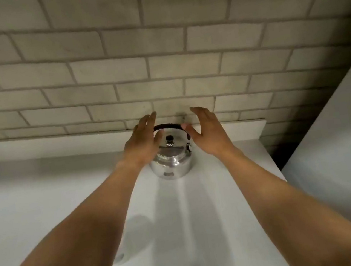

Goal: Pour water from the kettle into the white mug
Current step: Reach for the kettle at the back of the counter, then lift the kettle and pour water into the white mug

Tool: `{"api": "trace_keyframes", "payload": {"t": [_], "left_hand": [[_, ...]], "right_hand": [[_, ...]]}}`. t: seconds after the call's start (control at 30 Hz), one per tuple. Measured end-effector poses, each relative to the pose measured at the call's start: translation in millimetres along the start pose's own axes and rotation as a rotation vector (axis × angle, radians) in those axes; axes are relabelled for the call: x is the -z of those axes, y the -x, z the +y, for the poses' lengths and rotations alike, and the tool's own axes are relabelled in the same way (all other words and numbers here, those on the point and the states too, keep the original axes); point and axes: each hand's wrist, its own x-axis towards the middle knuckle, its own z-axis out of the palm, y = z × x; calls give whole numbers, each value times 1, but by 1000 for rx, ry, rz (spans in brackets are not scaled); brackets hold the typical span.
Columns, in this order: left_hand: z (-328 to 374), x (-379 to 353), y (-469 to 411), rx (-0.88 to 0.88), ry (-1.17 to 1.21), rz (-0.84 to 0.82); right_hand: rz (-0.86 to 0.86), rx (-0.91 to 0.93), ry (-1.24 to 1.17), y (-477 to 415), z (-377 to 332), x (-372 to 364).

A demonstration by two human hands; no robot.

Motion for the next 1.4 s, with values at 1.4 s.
{"api": "trace_keyframes", "payload": {"t": [1.4], "left_hand": [[39,57,211,-358,45,242]], "right_hand": [[80,82,-45,143,-103,42]]}}
